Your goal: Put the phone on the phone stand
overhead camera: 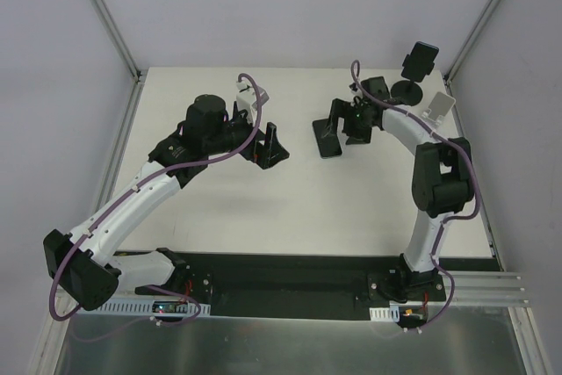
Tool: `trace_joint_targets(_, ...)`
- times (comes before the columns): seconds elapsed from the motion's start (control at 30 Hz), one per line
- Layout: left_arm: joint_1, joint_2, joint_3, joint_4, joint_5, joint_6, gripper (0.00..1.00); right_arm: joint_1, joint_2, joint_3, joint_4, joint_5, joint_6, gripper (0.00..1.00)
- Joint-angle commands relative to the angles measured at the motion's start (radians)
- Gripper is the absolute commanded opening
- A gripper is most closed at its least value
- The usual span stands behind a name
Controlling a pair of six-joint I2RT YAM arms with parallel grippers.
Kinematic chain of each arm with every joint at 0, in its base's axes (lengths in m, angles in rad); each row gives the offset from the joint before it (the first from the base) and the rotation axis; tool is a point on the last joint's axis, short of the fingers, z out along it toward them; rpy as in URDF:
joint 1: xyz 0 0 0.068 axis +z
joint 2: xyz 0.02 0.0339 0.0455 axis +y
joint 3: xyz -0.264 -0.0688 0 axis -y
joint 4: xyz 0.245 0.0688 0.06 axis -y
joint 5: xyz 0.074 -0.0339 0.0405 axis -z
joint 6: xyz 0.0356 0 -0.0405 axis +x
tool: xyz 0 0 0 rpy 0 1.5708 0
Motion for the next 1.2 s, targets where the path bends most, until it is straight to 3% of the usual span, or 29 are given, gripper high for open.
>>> trace_joint_targets(0.0, 0.003, -0.027, 0.005, 0.028, 0.021, 0.008, 0.96, 0.013, -0.014, 0.194, -0.178, 0.190, -0.115, 0.96)
trace_joint_targets(0.27, 0.003, -0.019, 0.003, 0.028, 0.024, 0.008, 0.96, 0.090, 0.321, 0.782, -0.657, 0.298, -0.222, 0.96)
trace_joint_targets(0.33, 0.003, -0.019, 0.005, 0.028, 0.027, 0.008, 0.96, 0.094, 0.370, 0.826, -0.689, 0.282, -0.241, 0.96)
trace_joint_targets(0.63, 0.003, -0.008, 0.008, 0.028, 0.048, 0.000, 0.97, 0.131, 0.434, 0.852, -0.654, 0.326, -0.252, 0.96)
trace_joint_targets(0.87, 0.003, -0.002, 0.006, 0.028, 0.045, 0.002, 0.96, 0.172, 0.471, 0.806, -0.549, 0.495, -0.275, 0.96)
trace_joint_targets(1.17, 0.003, 0.004, 0.006, 0.028, 0.045, 0.003, 0.97, 0.176, 0.502, 0.794, -0.458, 0.437, -0.278, 0.96)
